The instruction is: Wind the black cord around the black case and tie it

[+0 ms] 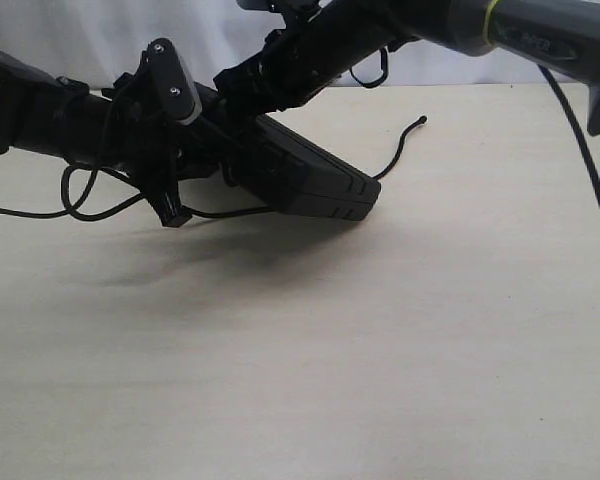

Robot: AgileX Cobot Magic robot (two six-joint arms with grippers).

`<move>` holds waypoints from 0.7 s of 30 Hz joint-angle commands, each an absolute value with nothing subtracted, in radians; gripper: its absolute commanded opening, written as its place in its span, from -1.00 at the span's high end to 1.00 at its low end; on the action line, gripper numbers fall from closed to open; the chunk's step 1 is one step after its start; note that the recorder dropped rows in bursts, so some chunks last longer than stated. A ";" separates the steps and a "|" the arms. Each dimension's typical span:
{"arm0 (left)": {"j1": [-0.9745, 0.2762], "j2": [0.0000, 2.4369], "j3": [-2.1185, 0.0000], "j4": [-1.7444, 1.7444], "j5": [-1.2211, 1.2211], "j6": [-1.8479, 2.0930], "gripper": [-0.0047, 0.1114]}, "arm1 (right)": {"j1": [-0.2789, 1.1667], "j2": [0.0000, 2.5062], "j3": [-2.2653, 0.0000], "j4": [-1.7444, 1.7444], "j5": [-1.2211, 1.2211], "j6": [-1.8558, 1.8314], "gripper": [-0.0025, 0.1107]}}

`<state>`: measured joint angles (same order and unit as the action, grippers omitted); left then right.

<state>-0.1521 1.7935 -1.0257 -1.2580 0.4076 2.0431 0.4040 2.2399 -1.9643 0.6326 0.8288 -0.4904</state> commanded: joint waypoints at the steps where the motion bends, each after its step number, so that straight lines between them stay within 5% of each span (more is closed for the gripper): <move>1: -0.152 1.788 -1.031 -1.279 0.416 2.032 0.92 | 0.398 2.222 -1.972 0.616 0.801 -0.513 0.88; 4: -0.152 1.788 -1.031 -1.277 0.409 1.998 0.87 | 0.398 2.185 -1.972 0.612 0.806 -0.501 0.88; 13: -0.148 1.782 -1.031 -1.148 0.284 1.617 -0.06 | 0.395 2.078 -1.972 0.548 0.834 -0.373 0.88; 21: -0.135 1.707 -1.031 -0.884 0.396 1.458 -0.13 | 0.398 2.052 -1.972 0.482 0.862 -0.300 0.88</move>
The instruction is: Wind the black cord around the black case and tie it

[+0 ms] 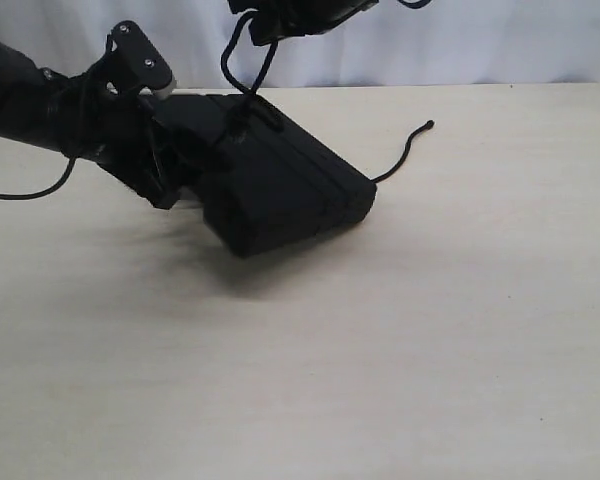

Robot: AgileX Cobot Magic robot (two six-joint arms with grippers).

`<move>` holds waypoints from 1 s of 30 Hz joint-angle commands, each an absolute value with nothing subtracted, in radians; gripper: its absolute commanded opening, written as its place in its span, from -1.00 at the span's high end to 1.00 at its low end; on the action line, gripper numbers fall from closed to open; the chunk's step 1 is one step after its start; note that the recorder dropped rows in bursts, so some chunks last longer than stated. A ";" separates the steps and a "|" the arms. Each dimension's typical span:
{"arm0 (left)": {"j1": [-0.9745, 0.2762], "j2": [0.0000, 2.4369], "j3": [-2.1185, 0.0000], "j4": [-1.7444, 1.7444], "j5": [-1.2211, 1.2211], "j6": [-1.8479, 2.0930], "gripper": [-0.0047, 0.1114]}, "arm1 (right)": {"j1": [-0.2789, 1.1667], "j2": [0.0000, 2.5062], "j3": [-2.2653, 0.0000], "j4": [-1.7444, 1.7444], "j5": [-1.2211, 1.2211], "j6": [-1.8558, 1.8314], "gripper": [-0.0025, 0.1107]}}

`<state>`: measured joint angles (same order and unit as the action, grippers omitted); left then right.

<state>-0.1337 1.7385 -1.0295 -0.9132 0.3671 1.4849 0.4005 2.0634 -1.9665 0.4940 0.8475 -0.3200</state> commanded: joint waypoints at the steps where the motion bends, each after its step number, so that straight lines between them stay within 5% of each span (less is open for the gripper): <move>1: -0.135 1.707 -1.031 -0.892 0.396 1.458 -0.13 | 0.398 2.052 -1.972 0.482 0.864 -0.288 0.88; 10: -0.138 1.747 -1.031 -1.087 0.377 1.542 -0.12 | 0.398 2.048 -1.972 0.515 0.864 -0.255 0.88; 22: -0.186 1.810 -1.034 -1.692 0.496 2.139 -0.12 | 0.398 2.048 -1.972 0.515 0.861 -0.215 0.88; 30: -0.186 1.873 -1.094 -1.695 0.541 2.139 0.51 | 0.398 2.048 -1.972 0.515 0.866 -0.215 0.88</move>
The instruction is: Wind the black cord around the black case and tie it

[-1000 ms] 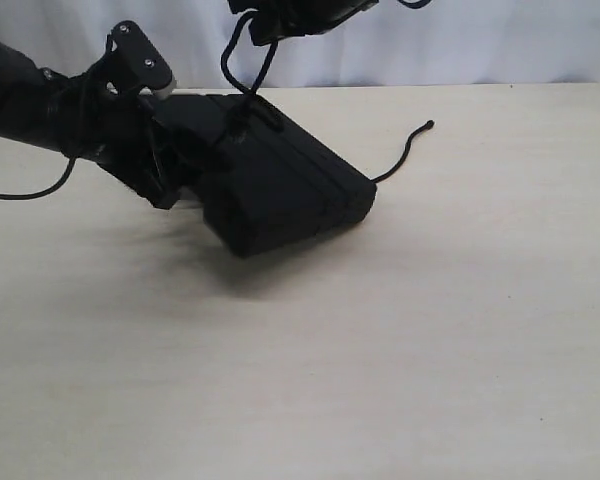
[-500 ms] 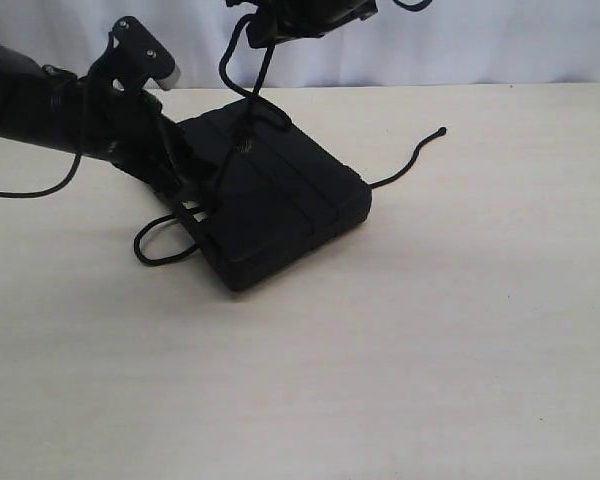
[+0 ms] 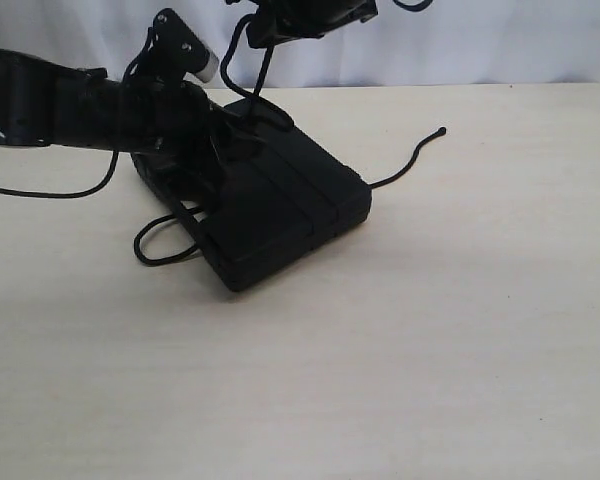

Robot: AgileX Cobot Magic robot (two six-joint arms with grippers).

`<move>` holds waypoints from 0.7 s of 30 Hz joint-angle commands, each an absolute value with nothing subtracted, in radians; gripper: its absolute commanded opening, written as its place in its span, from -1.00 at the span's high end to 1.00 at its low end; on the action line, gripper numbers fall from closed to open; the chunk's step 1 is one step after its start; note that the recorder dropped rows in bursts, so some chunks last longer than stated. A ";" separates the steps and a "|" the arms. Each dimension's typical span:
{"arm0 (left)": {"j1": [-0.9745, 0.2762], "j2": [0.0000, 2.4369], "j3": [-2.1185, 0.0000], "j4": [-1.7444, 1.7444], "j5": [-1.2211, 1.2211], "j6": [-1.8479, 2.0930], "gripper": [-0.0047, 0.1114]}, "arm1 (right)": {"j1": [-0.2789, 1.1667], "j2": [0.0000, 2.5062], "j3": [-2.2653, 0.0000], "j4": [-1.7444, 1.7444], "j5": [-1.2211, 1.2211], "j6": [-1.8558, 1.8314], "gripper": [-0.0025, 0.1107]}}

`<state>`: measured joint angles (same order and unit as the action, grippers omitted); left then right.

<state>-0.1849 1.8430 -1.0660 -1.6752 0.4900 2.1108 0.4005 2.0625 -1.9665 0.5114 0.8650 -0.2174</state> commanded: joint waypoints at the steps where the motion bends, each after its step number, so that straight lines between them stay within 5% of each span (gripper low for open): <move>1: -0.186 1.883 -1.104 -1.695 0.545 2.139 0.59 | 0.398 2.048 -1.972 0.515 0.866 -0.215 0.88; 5: -0.184 1.925 -1.132 -1.695 0.532 2.139 0.90 | 0.398 2.048 -1.972 0.507 0.865 -0.182 0.88; 11: -0.154 1.947 -1.131 -1.673 0.522 2.139 0.92 | 0.395 2.048 -1.972 0.485 0.868 -0.176 0.78; 16: -0.108 1.947 -1.129 -1.648 0.557 2.134 0.92 | 0.393 2.045 -1.972 0.335 0.866 -0.117 0.23; 21: -0.093 1.947 -1.129 -1.569 0.681 2.120 0.92 | 0.363 2.032 -1.977 0.224 0.868 -0.082 -0.60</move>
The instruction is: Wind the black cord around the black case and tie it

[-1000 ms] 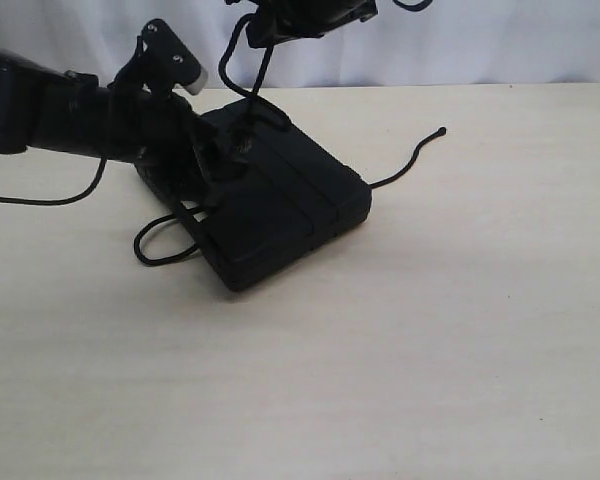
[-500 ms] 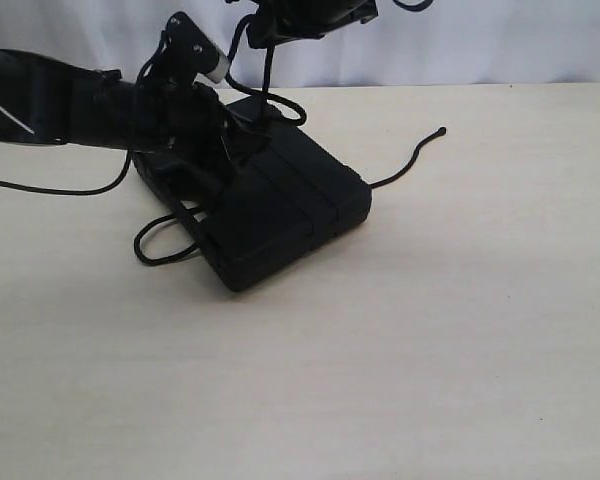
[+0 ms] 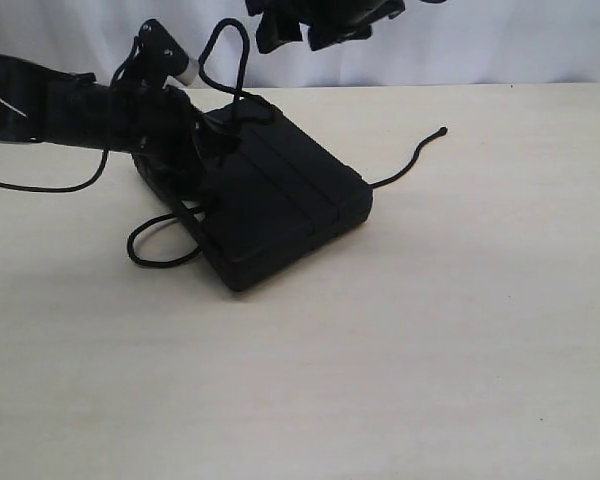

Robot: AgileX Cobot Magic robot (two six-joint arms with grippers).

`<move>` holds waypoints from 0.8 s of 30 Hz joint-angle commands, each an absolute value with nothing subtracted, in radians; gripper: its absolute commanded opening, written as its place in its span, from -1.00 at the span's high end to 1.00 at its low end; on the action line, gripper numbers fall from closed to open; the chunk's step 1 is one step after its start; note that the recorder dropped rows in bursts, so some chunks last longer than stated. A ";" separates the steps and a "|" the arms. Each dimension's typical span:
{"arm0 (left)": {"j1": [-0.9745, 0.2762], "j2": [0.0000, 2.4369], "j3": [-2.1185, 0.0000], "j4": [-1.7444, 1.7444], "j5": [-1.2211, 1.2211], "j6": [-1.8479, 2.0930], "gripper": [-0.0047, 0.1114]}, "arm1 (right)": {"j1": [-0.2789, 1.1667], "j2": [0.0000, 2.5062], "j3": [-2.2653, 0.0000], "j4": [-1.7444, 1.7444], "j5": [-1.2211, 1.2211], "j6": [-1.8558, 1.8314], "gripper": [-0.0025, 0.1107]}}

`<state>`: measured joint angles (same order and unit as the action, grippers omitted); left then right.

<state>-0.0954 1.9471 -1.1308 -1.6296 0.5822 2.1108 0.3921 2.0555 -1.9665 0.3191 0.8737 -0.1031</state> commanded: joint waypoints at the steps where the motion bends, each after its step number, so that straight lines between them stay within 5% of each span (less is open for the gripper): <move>1: -0.093 1.947 -1.129 -1.557 0.697 2.120 0.92 | 0.354 2.030 -1.977 0.210 0.872 -0.082 -0.63; 4: -0.093 1.947 -1.129 -1.546 0.746 2.138 0.92 | 0.330 2.040 -1.977 0.205 0.926 -0.118 -0.50; 7: -0.093 1.947 -1.129 -1.546 0.748 2.138 0.92 | 0.277 2.060 -1.977 0.272 1.044 -0.227 -0.08; 11: -0.093 1.947 -1.129 -1.546 0.748 2.138 0.92 | 0.203 2.087 -1.977 0.551 1.200 -0.455 0.21; 14: -0.093 1.947 -1.129 -1.546 0.751 2.138 0.92 | 0.183 2.118 -1.977 0.780 1.221 -0.663 0.23; 24: -0.094 1.947 -1.129 -1.546 0.751 2.138 0.92 | 0.325 2.161 -1.977 0.671 1.213 -0.905 0.23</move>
